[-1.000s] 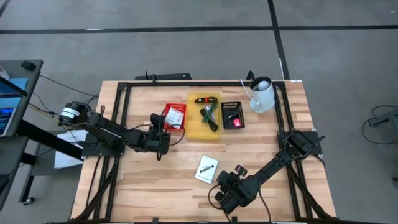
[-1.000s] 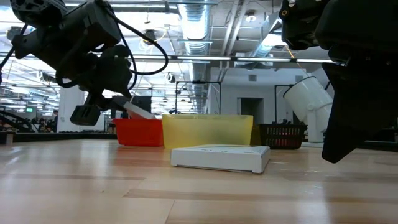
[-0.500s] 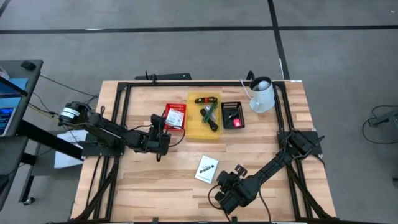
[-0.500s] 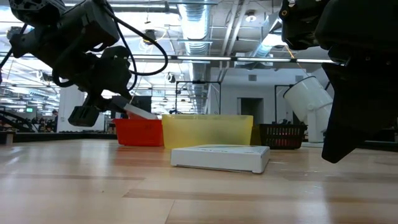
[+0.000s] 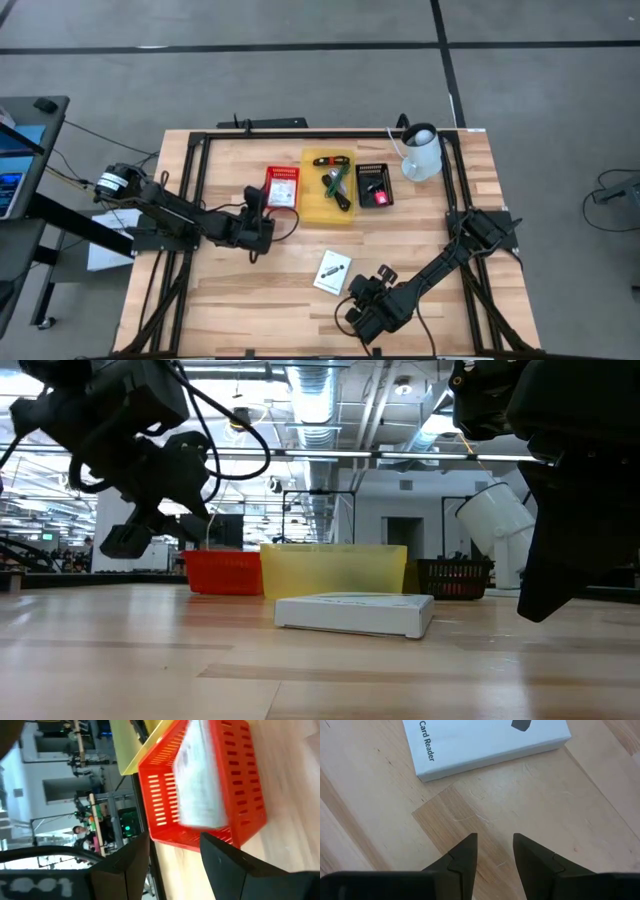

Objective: Pick and place items into bin
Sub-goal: Put the card reader box in the red bin

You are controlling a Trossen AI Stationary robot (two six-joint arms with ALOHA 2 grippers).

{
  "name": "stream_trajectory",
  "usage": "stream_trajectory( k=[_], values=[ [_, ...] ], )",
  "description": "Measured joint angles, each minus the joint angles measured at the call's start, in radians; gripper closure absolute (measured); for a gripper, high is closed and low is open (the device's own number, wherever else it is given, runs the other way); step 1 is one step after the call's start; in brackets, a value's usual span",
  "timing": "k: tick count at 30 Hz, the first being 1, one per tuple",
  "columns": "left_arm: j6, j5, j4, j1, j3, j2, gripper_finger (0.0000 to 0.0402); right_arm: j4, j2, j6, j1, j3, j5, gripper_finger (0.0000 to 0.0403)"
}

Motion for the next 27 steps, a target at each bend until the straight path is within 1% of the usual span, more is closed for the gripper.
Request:
stream_trajectory(
  k=[5, 10, 14, 16, 18, 19, 24, 27],
  values=[
    [-0.026, 0.049, -0.125, 0.000, 0.065, 0.000, 0.0234, 0.000, 0.000, 0.000, 0.000, 0.000, 0.000, 0.0282],
    [-0.030, 0.039, -0.185, 0.000, 0.100, 0.000, 0.0234, 0.000, 0.000, 0.000, 0.000, 0.000, 0.000, 0.0282],
    [-0.089, 0.039, -0.235, 0.000, 0.131, 0.000, 0.0234, 0.000, 0.000, 0.000, 0.000, 0.000, -0.001, 0.0282],
    [-0.136, 0.064, -0.257, -0.001, 0.149, 0.000, 0.0234, 0.004, 0.000, -0.001, 0.000, 0.000, -0.001, 0.0282],
    [-0.183, 0.130, -0.288, -0.006, 0.171, -0.002, 0.0234, 0.012, 0.000, -0.008, 0.000, 0.000, -0.001, 0.0282],
    [-0.204, 0.182, -0.304, -0.008, 0.182, -0.003, 0.0234, 0.019, 0.000, -0.018, 0.000, 0.000, 0.000, 0.0282],
    [-0.264, 0.523, -0.331, -0.021, 0.237, -0.003, 0.0234, 0.060, 0.000, -0.061, 0.000, 0.000, 0.006, 0.0282],
    [-0.285, 0.703, -0.299, -0.030, 0.256, -0.003, 0.0234, 0.064, 0.000, -0.074, 0.000, 0.000, 0.022, 0.0282]
  ],
)
